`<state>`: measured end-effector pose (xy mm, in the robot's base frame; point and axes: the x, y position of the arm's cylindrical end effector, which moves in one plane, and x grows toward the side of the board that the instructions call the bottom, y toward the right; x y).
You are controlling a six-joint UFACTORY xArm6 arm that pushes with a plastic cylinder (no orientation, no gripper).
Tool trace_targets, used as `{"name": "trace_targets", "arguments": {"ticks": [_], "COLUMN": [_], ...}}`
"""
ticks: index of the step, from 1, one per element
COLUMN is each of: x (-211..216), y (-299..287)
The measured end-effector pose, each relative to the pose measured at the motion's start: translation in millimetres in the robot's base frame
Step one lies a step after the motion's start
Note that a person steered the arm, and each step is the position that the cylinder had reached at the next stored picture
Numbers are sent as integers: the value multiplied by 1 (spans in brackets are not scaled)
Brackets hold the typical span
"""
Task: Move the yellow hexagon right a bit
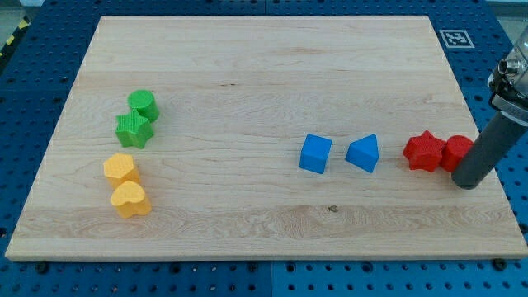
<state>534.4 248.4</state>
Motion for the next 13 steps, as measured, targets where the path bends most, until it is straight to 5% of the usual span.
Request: {"name": "trace_targets", "arguments": {"ticks": [3,5,11,12,13], "x": [0,55,73,81,85], "y": [0,0,0,-14,-95]}}
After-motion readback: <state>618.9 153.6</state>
